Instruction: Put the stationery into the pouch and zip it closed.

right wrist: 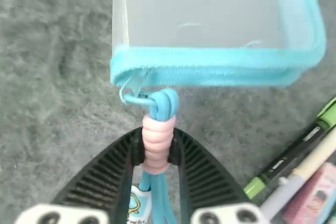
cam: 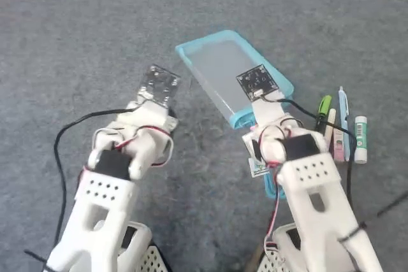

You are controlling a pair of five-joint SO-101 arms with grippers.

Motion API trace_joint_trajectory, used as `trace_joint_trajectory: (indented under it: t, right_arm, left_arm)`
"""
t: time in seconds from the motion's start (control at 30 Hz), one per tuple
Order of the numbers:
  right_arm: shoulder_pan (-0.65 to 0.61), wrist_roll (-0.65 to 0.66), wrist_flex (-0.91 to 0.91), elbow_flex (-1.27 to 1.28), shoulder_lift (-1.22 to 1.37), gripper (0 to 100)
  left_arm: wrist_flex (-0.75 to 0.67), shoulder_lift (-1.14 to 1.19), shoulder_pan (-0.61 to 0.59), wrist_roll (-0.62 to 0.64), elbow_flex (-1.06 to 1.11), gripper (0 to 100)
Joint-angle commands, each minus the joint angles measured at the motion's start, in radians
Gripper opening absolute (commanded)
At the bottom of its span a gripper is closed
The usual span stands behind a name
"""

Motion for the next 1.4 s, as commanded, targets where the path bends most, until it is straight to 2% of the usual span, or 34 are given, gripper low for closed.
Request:
trace_joint_trajectory:
  t: [0.0,0.2,0.33,0.43,0.5,0.7,0.83,0.97,1.13,1.37]
  right_arm:
    - [-0.008,0.069,0.048,-0.046,-0.127,0.6]
    - [-0.035,0.101,0.156,-0.222,-0.119,0.6]
    - [-0.151,0.094,0.179,-0.264,-0.097,0.6]
    - [-0.246,0.037,0.154,-0.270,-0.065,0.6]
    - [-0.263,0.025,0.145,-0.284,-0.041,0.6]
    - [-0.248,0.021,0.189,-0.370,0.030,0.6]
    - [-0.209,0.026,0.193,-0.376,0.081,0.6]
    - [-0.162,0.028,0.196,-0.420,0.153,0.6]
    - [-0.185,0.029,0.283,-0.592,0.260,0.6]
    - [-0.213,0.029,0.421,-0.760,0.314,0.6]
  left_arm:
    - [-0.028,0.003,0.066,0.068,-0.070,14]
    - [-0.049,0.005,0.078,0.123,-0.081,23]
    - [-0.041,0.003,0.080,0.130,-0.096,26]
    - [-0.041,0.002,0.092,0.130,-0.093,26]
    - [-0.041,0.002,0.097,0.130,-0.082,26]
    - [-0.038,0.000,0.092,0.112,-0.070,26]
    - [0.032,-0.015,0.092,0.114,-0.116,26]
    - [0.115,-0.138,0.100,0.112,-0.122,26]
    - [0.127,-0.276,0.100,0.109,-0.059,26]
    - [0.127,-0.284,0.098,0.084,-0.030,26]
